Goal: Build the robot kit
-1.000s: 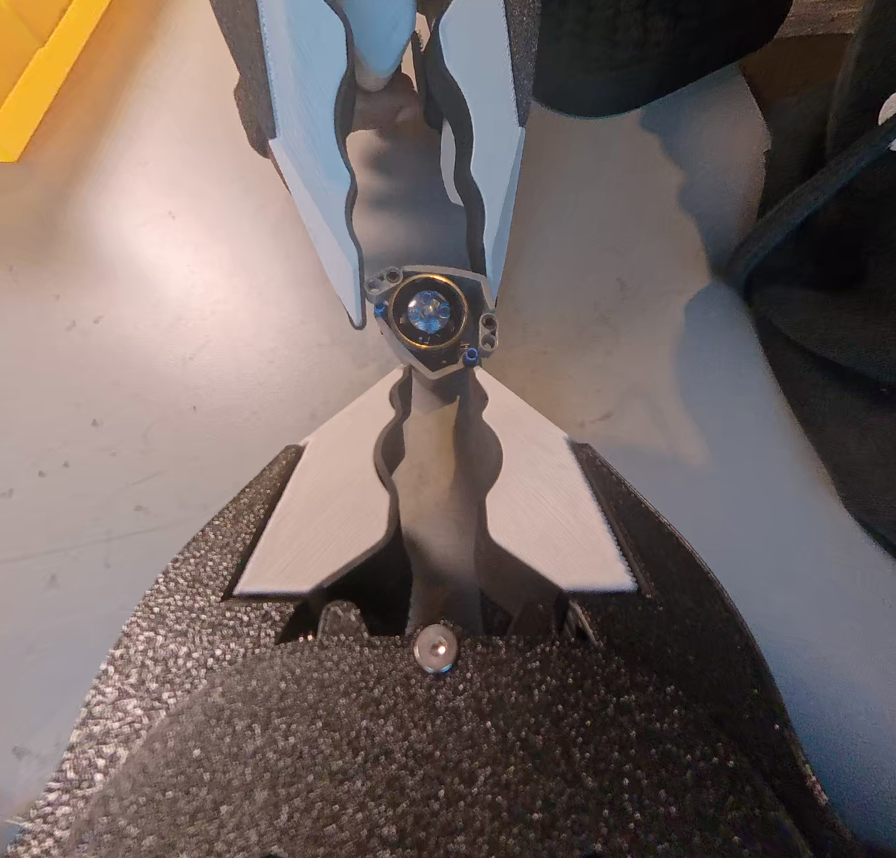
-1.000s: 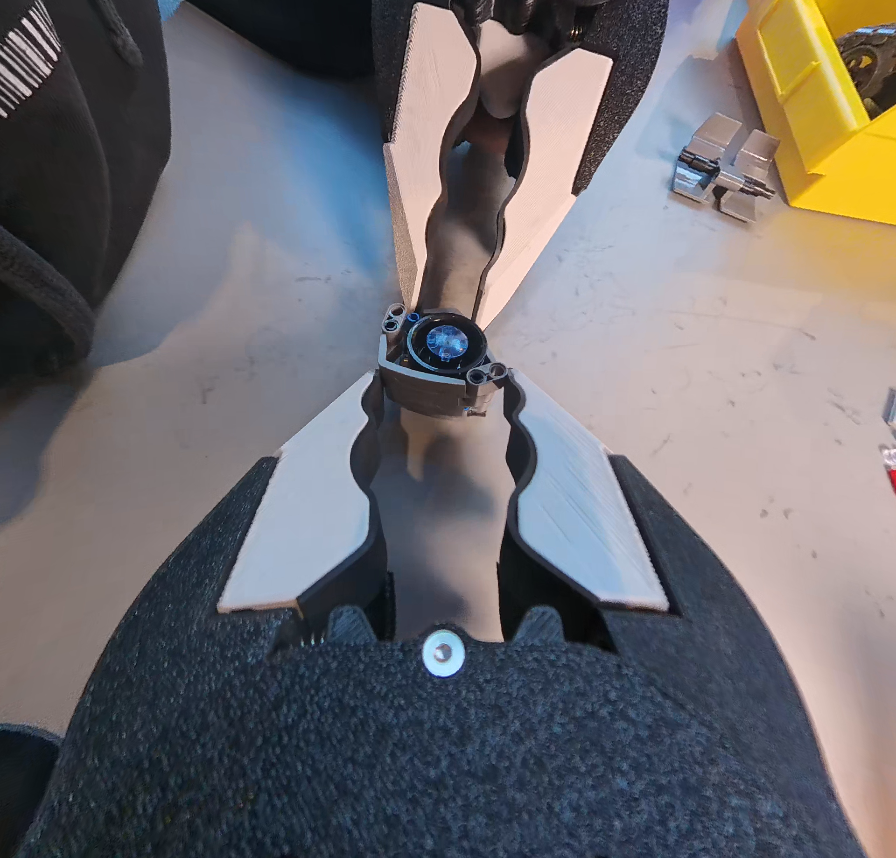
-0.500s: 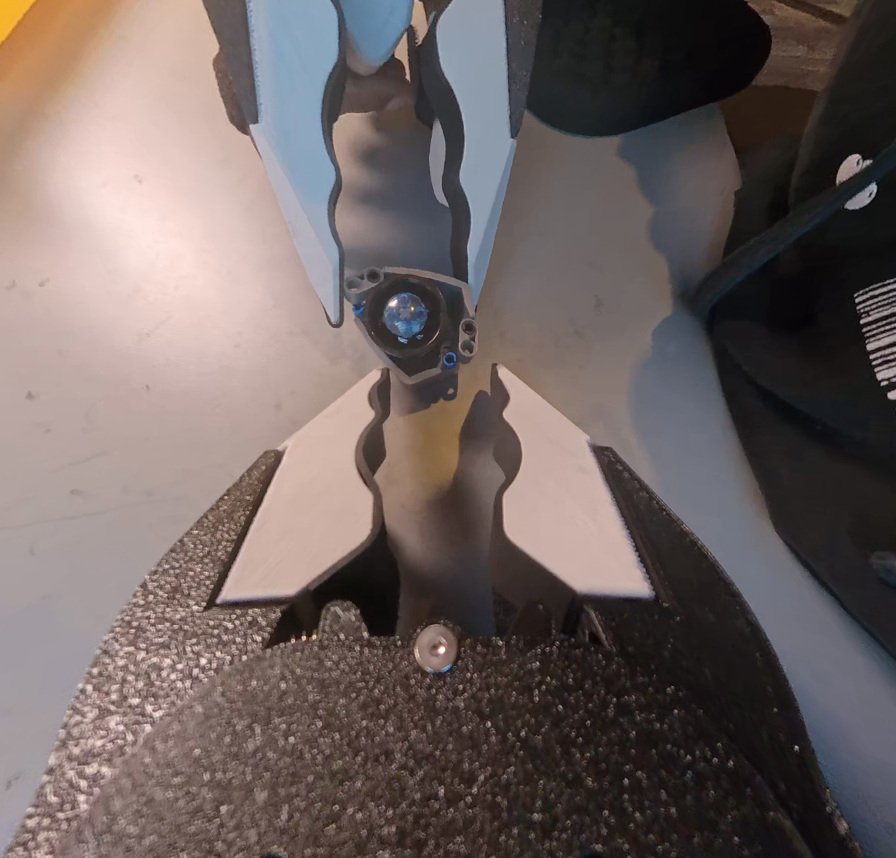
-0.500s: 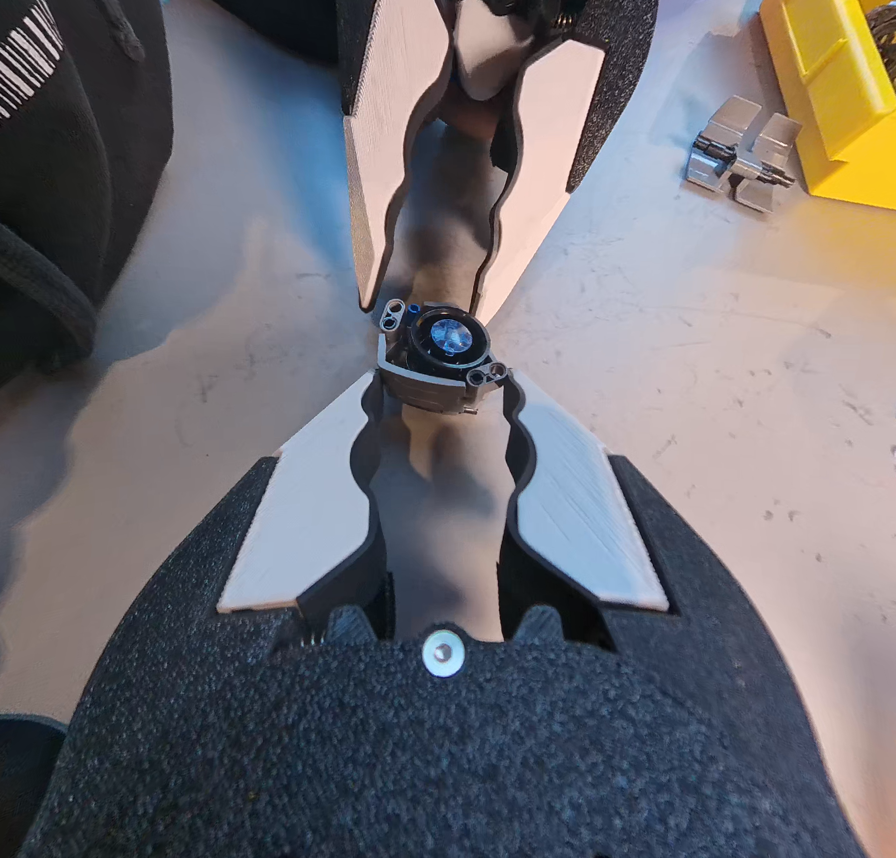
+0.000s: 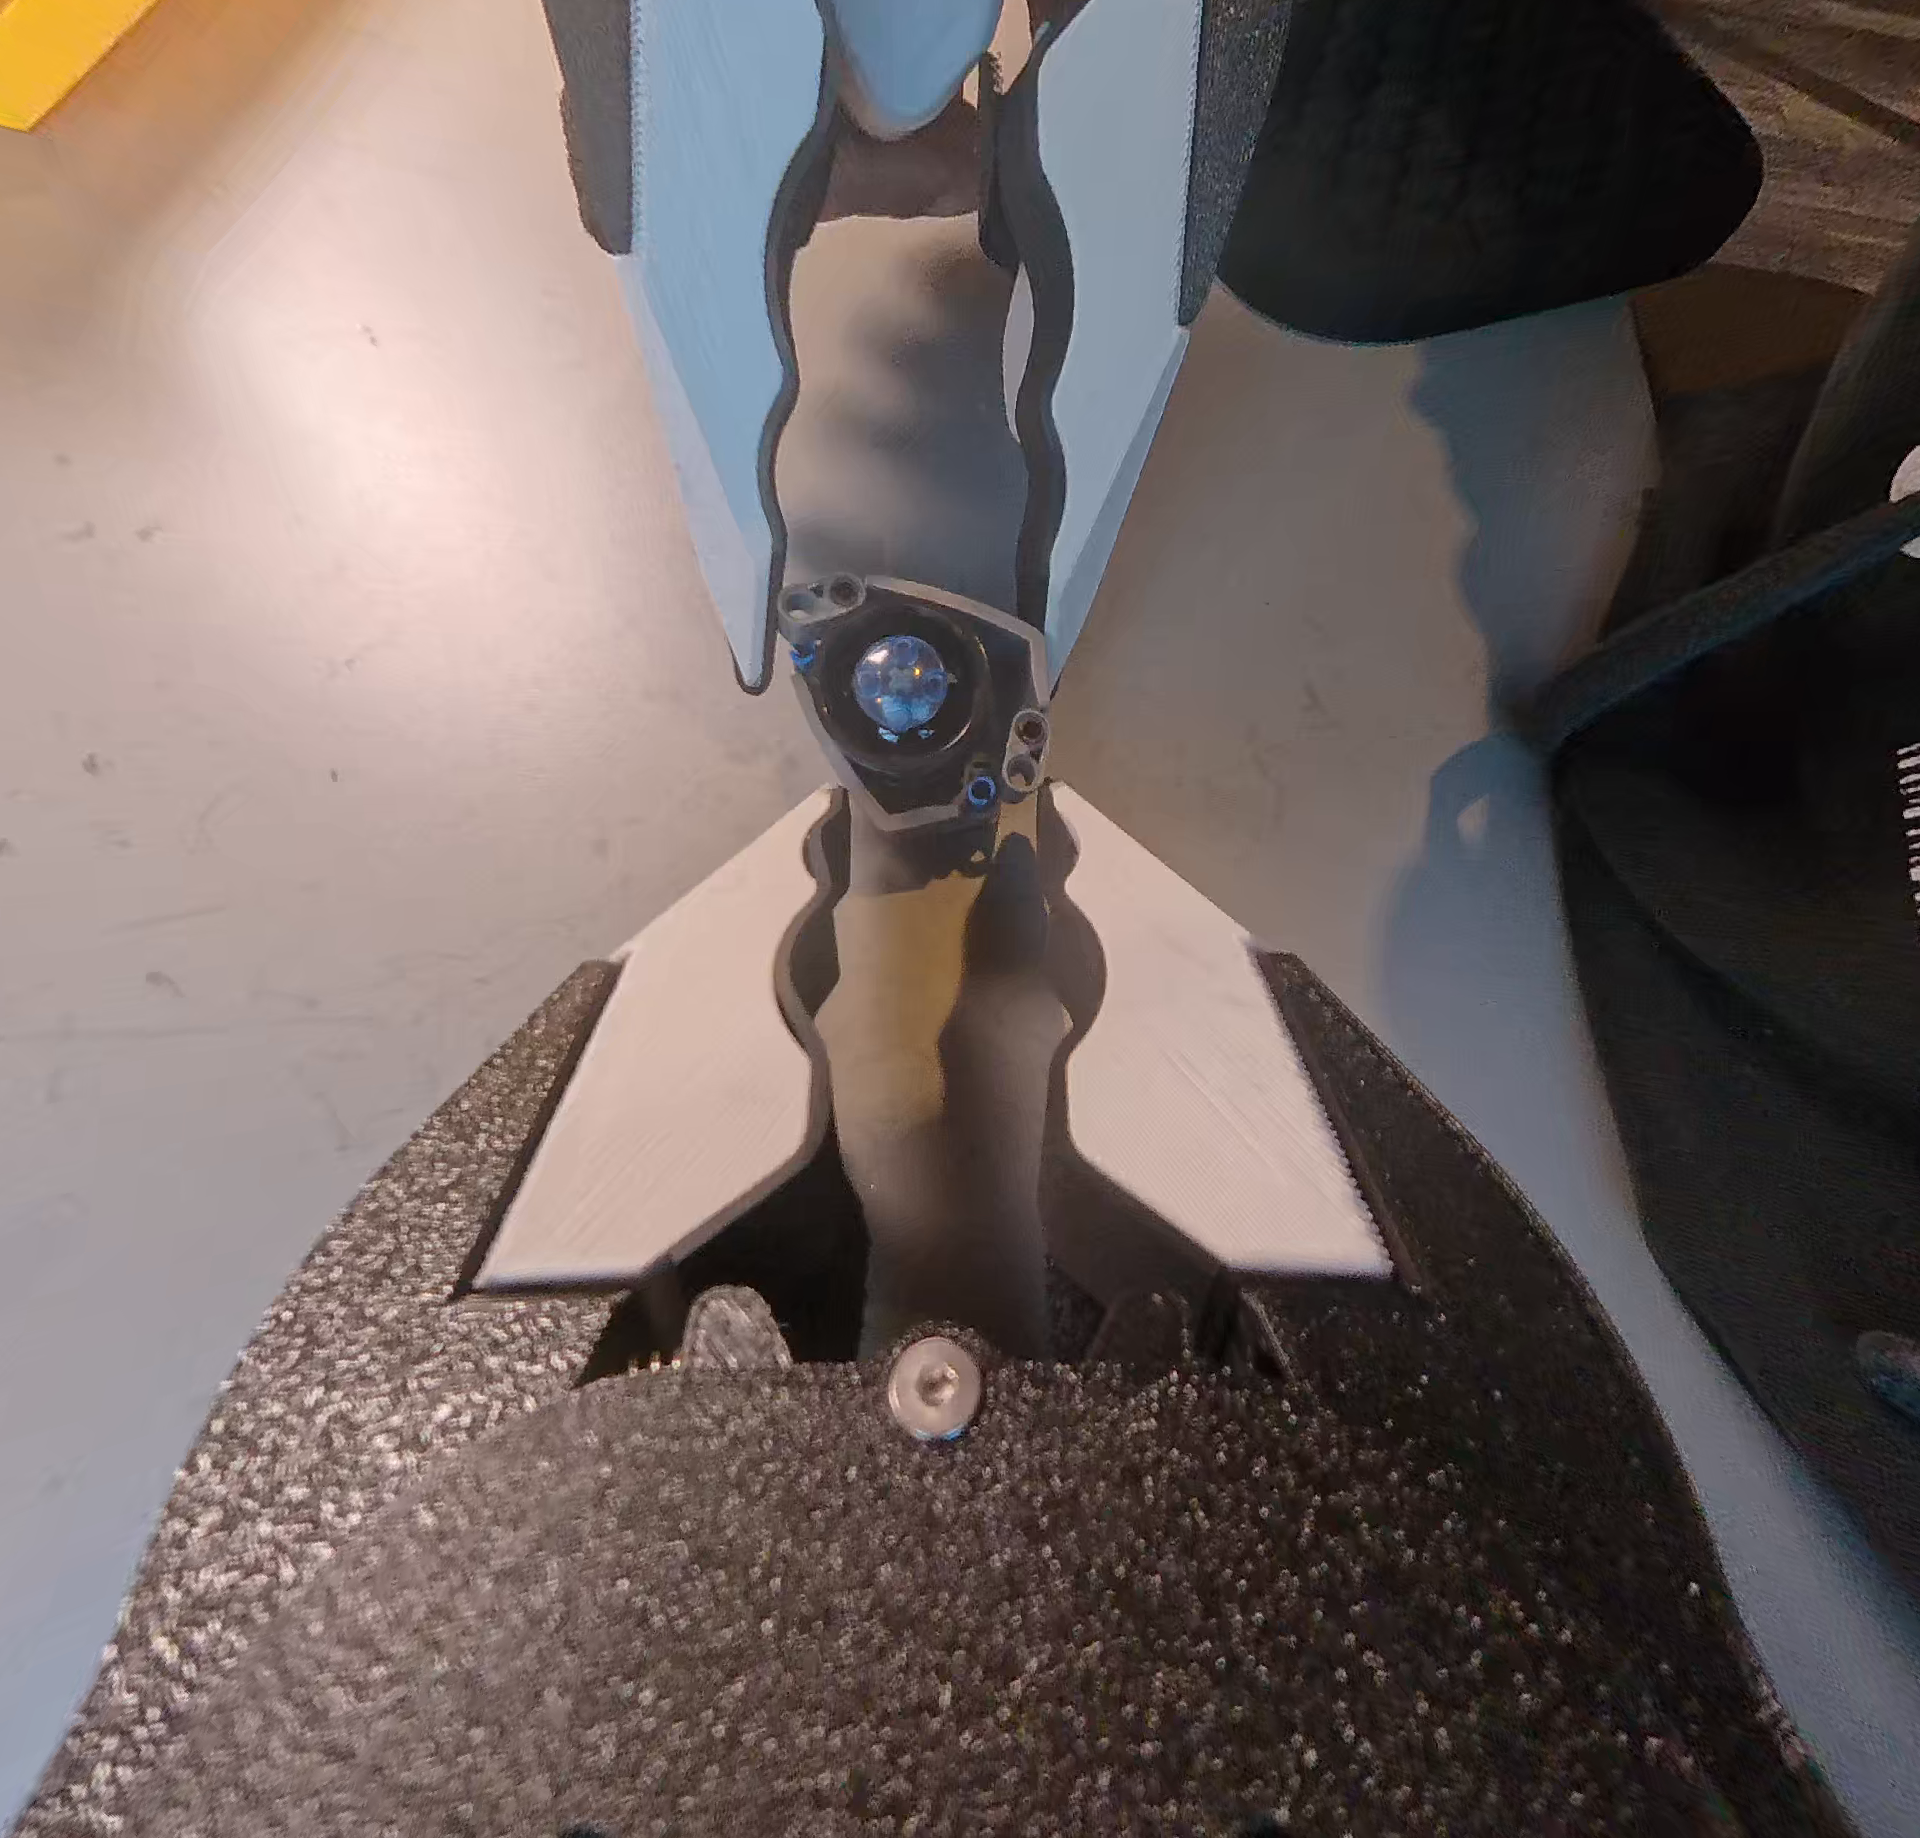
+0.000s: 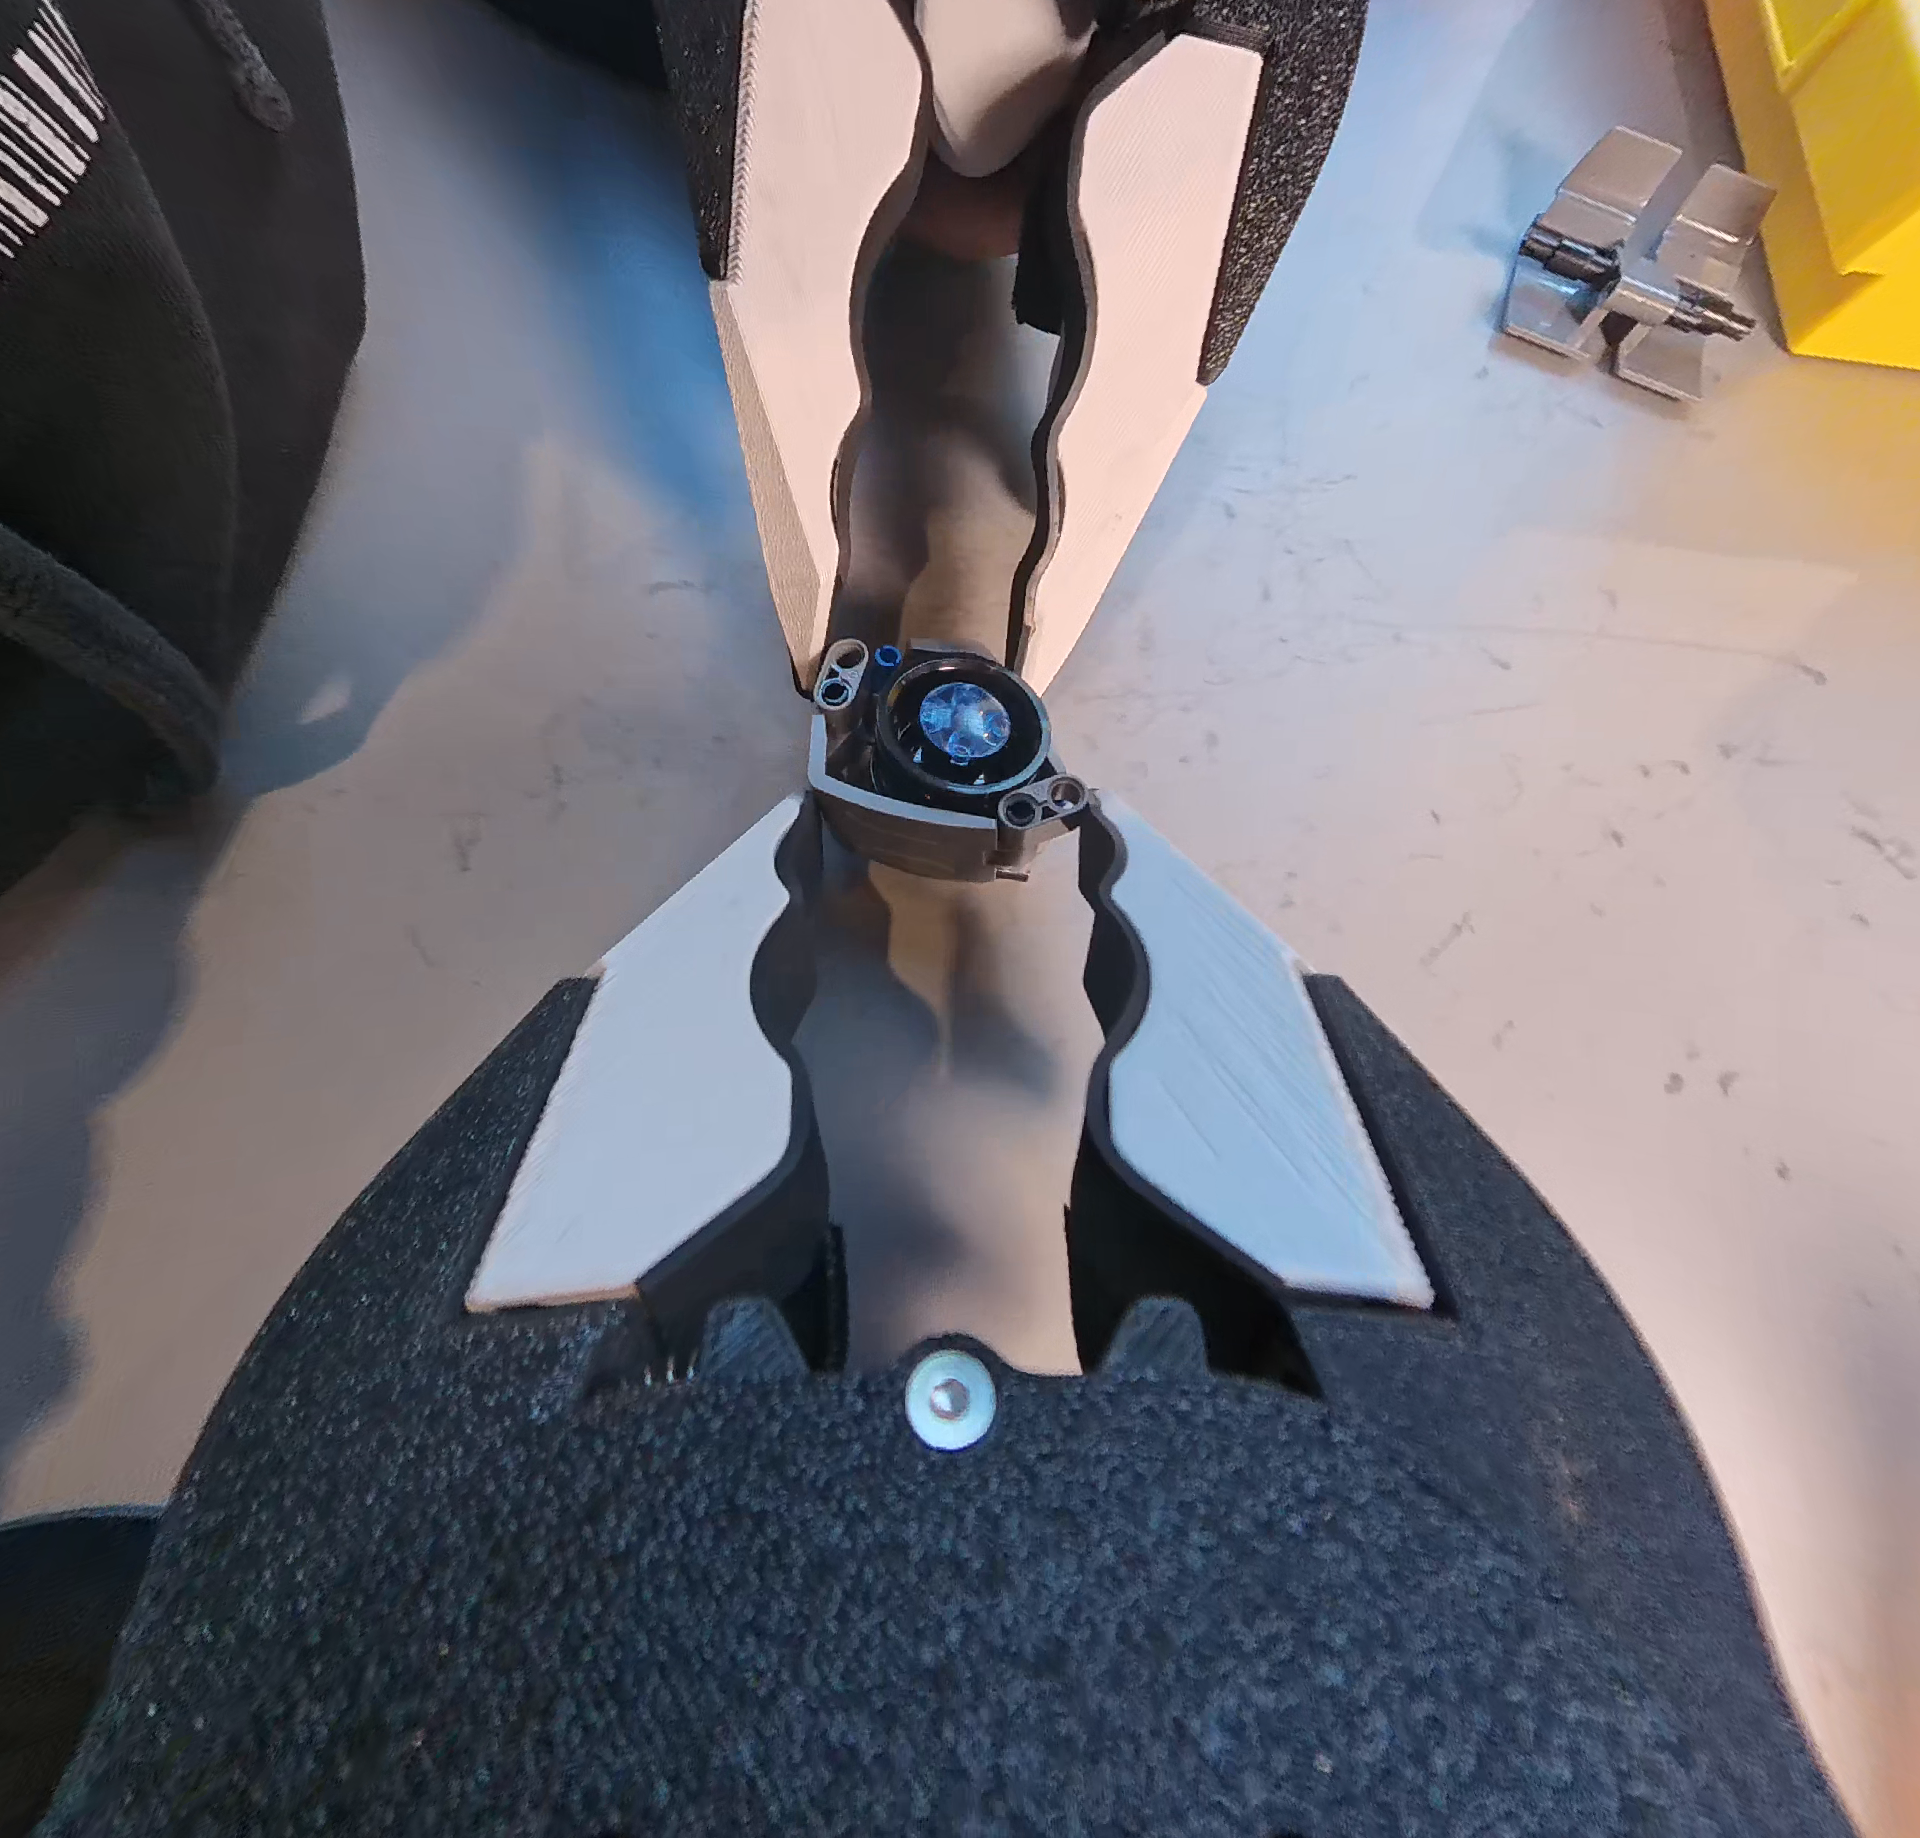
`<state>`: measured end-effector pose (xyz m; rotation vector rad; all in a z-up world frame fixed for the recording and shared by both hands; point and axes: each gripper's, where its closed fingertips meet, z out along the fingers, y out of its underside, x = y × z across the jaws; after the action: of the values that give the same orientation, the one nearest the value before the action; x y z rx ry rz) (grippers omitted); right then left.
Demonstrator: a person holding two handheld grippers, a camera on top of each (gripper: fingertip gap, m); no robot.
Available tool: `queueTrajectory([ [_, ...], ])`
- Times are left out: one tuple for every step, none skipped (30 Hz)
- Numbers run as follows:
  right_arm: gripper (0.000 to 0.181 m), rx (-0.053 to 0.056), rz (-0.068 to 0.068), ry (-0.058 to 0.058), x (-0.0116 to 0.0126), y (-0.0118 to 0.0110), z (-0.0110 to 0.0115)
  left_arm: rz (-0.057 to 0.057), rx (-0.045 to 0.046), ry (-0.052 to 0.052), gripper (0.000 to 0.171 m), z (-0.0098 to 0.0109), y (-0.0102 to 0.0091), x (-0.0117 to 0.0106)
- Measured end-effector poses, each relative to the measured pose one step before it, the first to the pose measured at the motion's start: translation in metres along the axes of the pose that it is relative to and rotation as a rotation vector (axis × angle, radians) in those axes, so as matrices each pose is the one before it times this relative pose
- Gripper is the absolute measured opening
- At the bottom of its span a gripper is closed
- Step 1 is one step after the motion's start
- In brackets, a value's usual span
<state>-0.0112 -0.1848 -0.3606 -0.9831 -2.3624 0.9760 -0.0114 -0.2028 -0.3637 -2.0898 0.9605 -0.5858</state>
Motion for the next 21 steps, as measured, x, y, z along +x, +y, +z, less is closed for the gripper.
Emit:
queueTrajectory([
  [0.049, -0.0014, 0.0016, -0.0028, -0.00037, -0.00006, 0.00005, 0.0035, 0.00115, -0.0004, 0.035, -0.00014, -0.00002, 0.00052],
  [0.049, -0.0001, 0.0043, -0.0024, -0.00014, -0.00019, 0.00012, 0.0008, 0.00098, 0.0003, 0.035, -0.00020, 0.00025, 0.00039],
  [0.049, 0.0015, 0.0066, -0.0044, -0.00056, -0.00039, 0.00006, -0.0012, 0.00151, 0.0023, 0.035, -0.00016, 0.00001, 0.00052],
  [0.049, 0.0016, 0.0061, -0.0035, -0.00034, -0.00035, 0.00002, -0.0022, 0.00187, 0.0023, 0.036, -0.00034, -0.00016, 0.00040],
  [0.049, -0.0013, 0.0040, 0.0005, 0.00014, 0.00014, -0.00001, -0.0022, 0.00396, 0.0004, 0.037, -0.00041, -0.00052, 0.00032],
  [0.049, -0.0030, 0.0041, -0.0001, 0.00013, -0.00009, -0.00007, -0.0021, 0.00313, -0.0002, 0.038, -0.00035, -0.00049, 0.00020],
  [0.049, -0.0027, 0.0042, -0.0022, -0.00025, -0.00016, -0.00017, -0.0014, 0.00324, -0.0005, 0.038, -0.00052, -0.00050, 0.00015],
  [0.049, 0.0022, 0.0060, -0.0041, -0.00053, -0.00081, -0.00029, -0.0008, 0.00453, -0.0011, 0.038, -0.00049, -0.00077, 0.00003],
  [0.049, -0.0008, 0.0071, -0.0023, -0.00010, -0.00035, -0.00024, 0.0000, 0.00541, -0.0039, 0.038, -0.00064, -0.00096, -0.00024],
  [0.049, -0.0043, 0.0012, 0.0024, 0.00039, 0.00033, -0.00015, -0.0001, 0.00247, -0.0031, 0.038, -0.00061, -0.00048, -0.00016],
  [0.049, -0.0051, -0.0034, 0.0036, 0.00014, 0.00040, 0.00007, -0.0033, 0.00021, -0.0019, 0.037, -0.00024, 0.00002, -0.00021],
  [0.049, -0.0038, -0.0014, 0.0022, 0.00000, -0.00001, 0.00027, -0.0056, -0.00022, -0.0011, 0.036, 0.00003, 0.00031, -0.00027],
  [0.049, -0.0024, 0.0007, 0.0011, -0.00009, -0.00008, 0.00040, -0.0039, -0.00054, 0.0007, 0.036, 0.00011, 0.00043, 0.00013],
  [0.049, -0.0006, -0.0002, -0.0011, -0.00053, -0.00018, 0.00035, -0.0009, -0.00142, 0.0016, 0.036, -0.00001, 0.00053, 0.00040],
  [0.049, -0.0006, -0.0010, 0.0011, -0.00009, -0.00013, 0.00031, 0.0009, -0.00106, -0.0015, 0.036, -0.00001, 0.00040, 0.00015],
  [0.049, -0.0016, -0.0028, 0.0003, -0.00028, -0.00012, 0.00020, 0.0009, -0.00173, -0.0009, 0.035, 0.00014, 0.00049, 0.00034],
  [0.049, -0.0029, -0.0031, -0.0001, -0.00047, 0.00003, 0.00027, 0.0001, -0.00253, 0.0008, 0.035, 0.00022, 0.00047, 0.00040],
  [0.049, -0.0027, -0.0040, -0.0003, -0.00028, -0.00007, 0.00022, 0.0014, -0.00293, 0.0002, 0.035, 0.00013, 0.00045, 0.00024],
  [0.049, -0.0027, -0.0047, -0.0003, -0.00032, 0.00005, 0.00024, 0.0029, -0.00282, -0.0005, 0.035, 0.00023, 0.00039, 0.00023],
  [0.049, -0.0018, -0.0040, -0.0003, 0.00000, 0.00000, 0.00011, 0.0032, -0.00188, -0.0019, 0.035, 0.00015, 0.00009, -0.00010],
  [0.049, -0.0004, -0.0011, -0.0025, -0.00013, -0.00012, 0.00001, 0.0034, -0.00169, -0.0012, 0.035, -0.00001, 0.00007, 0.00001],
])
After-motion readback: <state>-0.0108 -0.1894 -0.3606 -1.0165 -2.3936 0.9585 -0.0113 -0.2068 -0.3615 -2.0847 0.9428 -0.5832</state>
